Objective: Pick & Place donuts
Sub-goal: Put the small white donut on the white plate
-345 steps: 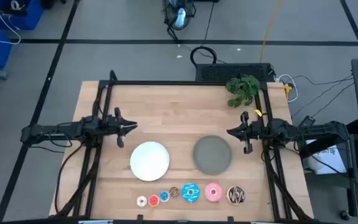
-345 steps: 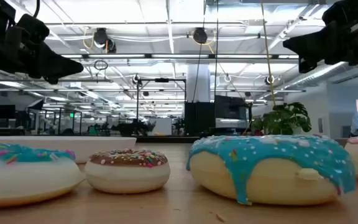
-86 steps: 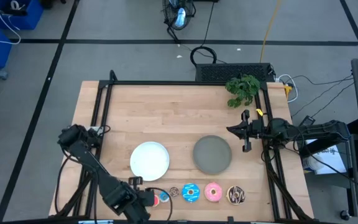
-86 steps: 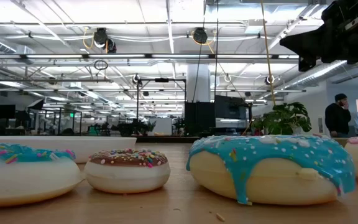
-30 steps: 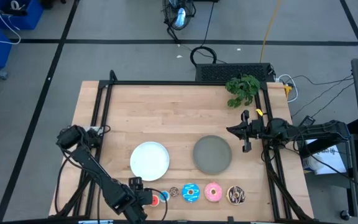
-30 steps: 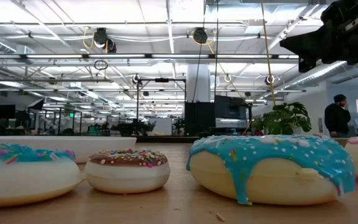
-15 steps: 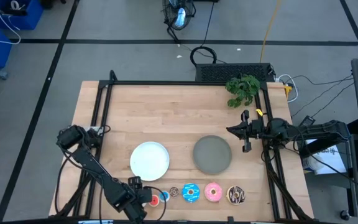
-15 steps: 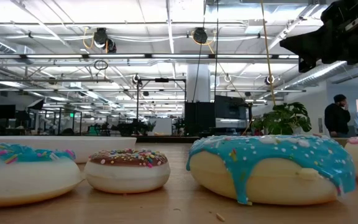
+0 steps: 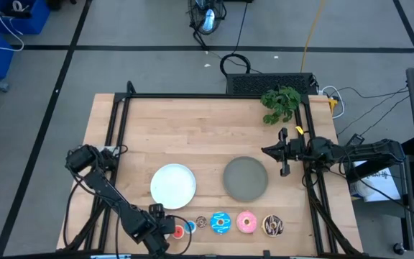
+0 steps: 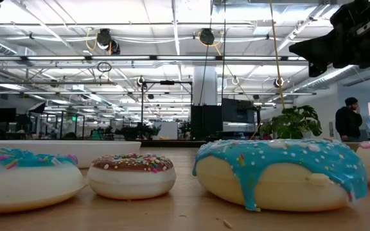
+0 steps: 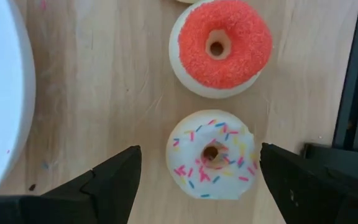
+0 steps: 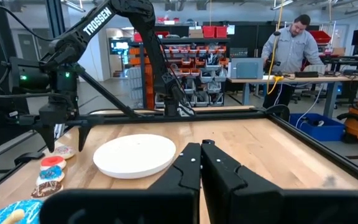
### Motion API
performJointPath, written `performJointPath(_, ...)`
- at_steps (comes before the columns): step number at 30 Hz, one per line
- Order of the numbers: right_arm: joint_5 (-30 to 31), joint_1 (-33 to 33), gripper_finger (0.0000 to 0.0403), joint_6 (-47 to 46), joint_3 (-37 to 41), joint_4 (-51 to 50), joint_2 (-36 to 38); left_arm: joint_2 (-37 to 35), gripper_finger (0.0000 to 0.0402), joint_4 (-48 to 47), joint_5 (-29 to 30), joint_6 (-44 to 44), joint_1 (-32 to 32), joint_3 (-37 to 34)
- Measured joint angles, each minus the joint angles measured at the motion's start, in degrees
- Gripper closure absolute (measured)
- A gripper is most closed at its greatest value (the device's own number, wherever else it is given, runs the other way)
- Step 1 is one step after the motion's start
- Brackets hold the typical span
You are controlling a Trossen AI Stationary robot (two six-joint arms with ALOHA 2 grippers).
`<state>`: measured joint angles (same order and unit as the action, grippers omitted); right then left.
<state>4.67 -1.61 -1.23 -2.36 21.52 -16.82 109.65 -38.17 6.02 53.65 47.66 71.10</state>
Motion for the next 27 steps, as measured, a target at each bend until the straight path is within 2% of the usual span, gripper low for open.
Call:
performJointPath(6,0.0,0.0,0.0403,0.0,0.0,0.0,0.0,0.5,0.0076,2.1,1.2,-1.4,0.1,-0.6)
performJointPath(13,0.0,0.0,0.0403,0.0,0.0,-0.1,0.0,3.7,0.0076,3.6,-1.1,-2.5,0.0,-0.3)
performJointPath(19,0.0,0.0,0.0403,0.3,0.0,0.0,0.0,3.7,0.0077,3.2,-1.2,-2.5,0.0,-0.3)
performJointPath(22,0.1,0.0,0.0403,0.4,0.0,0.0,0.0,3.7,0.0094,2.7,-1.3,-2.5,0.0,-0.4)
performJointPath(27,0.2,0.0,0.0403,0.4,0.0,0.1,0.0,3.8,0.0151,1.9,-1.0,-1.9,-0.1,-0.3)
